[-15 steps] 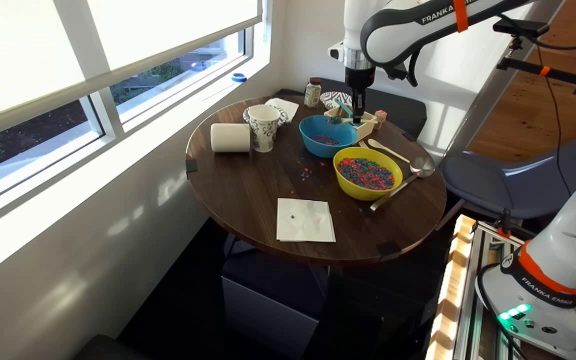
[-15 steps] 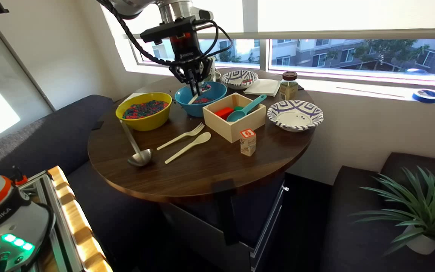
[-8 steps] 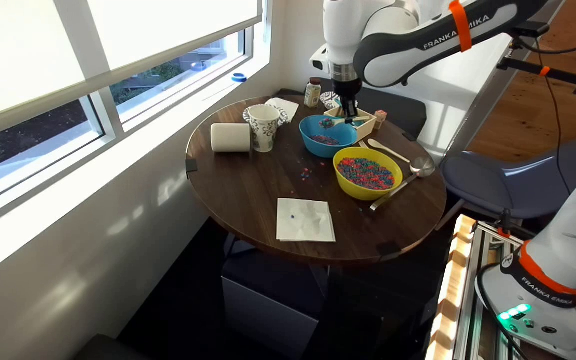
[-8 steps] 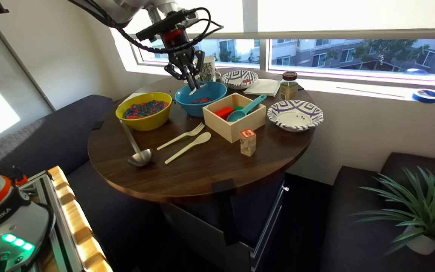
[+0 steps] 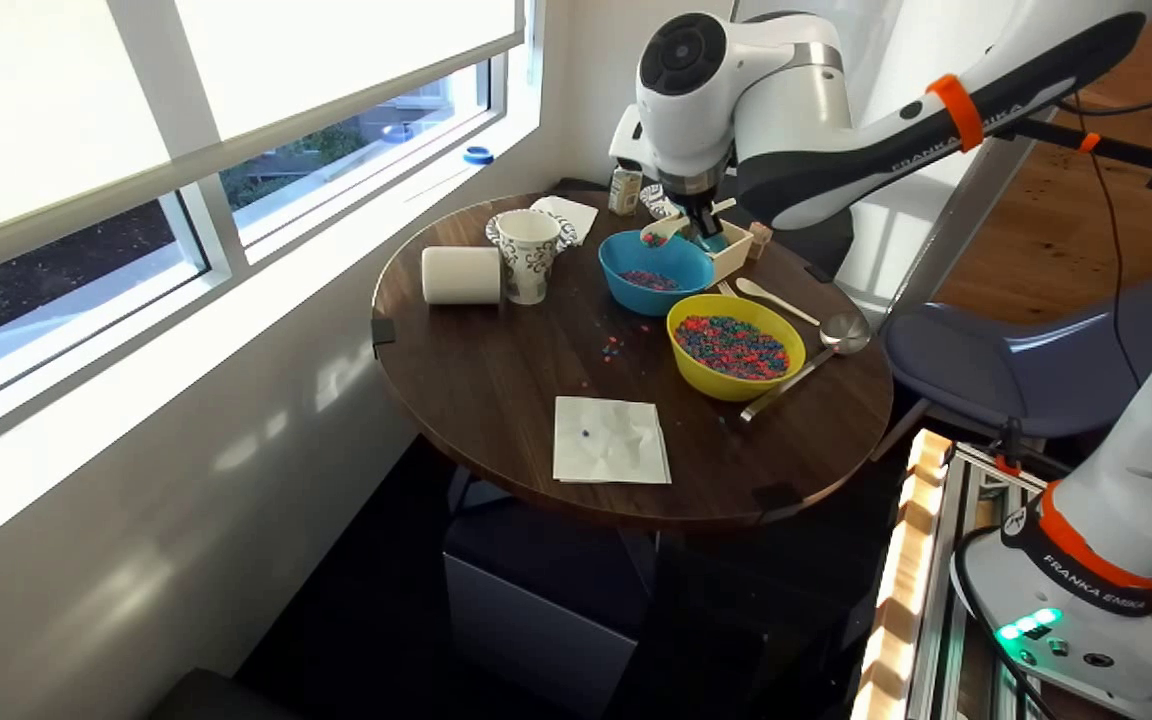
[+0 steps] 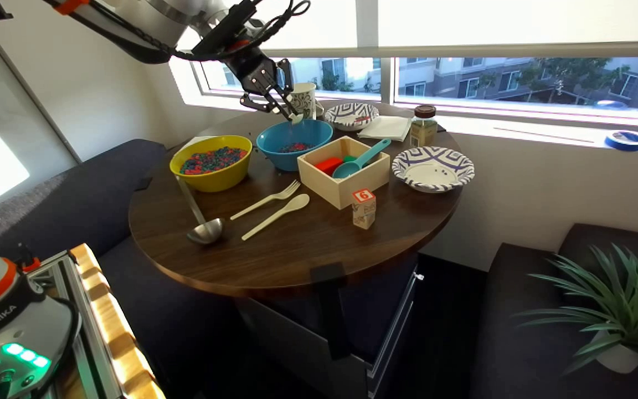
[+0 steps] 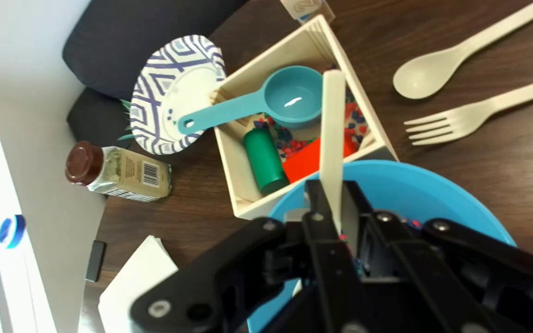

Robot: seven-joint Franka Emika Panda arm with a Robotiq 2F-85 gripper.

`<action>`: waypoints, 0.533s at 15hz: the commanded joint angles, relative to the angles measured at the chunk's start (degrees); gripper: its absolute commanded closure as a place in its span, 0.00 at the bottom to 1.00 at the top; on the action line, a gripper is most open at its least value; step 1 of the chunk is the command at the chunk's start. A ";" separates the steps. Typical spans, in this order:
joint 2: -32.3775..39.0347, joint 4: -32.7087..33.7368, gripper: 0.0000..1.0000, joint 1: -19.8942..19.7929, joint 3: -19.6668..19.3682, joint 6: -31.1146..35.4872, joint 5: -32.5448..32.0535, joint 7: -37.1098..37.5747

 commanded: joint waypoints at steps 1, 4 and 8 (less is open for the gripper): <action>-3.63 -5.77 0.97 0.95 1.11 -1.66 -9.95 4.38; -5.35 -8.76 0.97 1.38 1.92 -3.53 -15.15 6.13; -7.00 -10.79 0.97 1.48 2.35 -5.22 -17.01 6.92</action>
